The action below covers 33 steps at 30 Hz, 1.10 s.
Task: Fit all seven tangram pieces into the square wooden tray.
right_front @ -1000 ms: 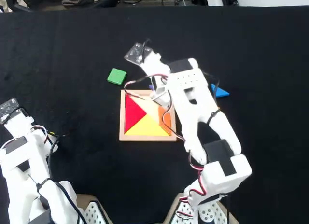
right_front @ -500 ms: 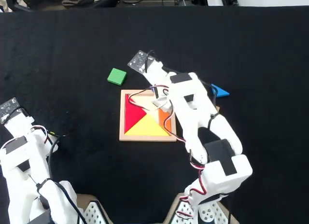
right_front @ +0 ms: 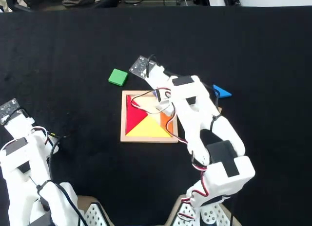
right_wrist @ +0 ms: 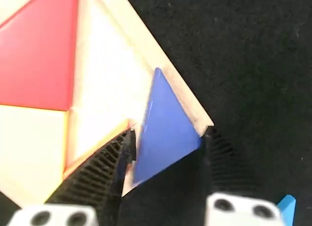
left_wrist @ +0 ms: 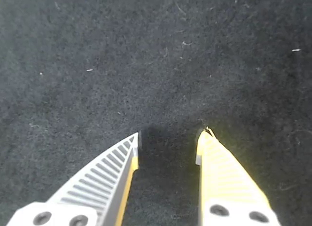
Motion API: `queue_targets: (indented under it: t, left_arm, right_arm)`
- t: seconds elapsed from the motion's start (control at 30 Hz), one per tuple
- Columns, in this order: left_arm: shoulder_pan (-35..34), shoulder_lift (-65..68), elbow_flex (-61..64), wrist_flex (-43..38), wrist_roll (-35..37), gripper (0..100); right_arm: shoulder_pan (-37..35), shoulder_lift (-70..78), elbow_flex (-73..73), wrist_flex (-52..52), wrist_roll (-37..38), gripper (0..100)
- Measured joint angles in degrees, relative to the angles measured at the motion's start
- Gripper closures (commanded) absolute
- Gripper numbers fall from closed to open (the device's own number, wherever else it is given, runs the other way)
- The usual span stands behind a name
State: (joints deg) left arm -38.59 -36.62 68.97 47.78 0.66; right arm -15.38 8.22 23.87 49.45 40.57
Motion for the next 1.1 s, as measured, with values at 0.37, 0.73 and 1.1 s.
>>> queue_targets:
  t: [0.37, 0.73, 1.1]
  left_arm:
    - [0.00, 0.00, 0.00, 0.00, 0.00, 79]
    - [0.79, 0.00, 0.00, 0.00, 0.00, 79]
    - [1.14, 0.00, 0.00, 0.00, 0.00, 79]
  right_arm:
    - [0.00, 0.00, 0.26, 0.00, 0.00, 73.7]
    - [0.00, 0.00, 0.70, 0.00, 0.35, 73.7]
    - [0.00, 0.00, 0.88, 0.79, 0.35, 73.7]
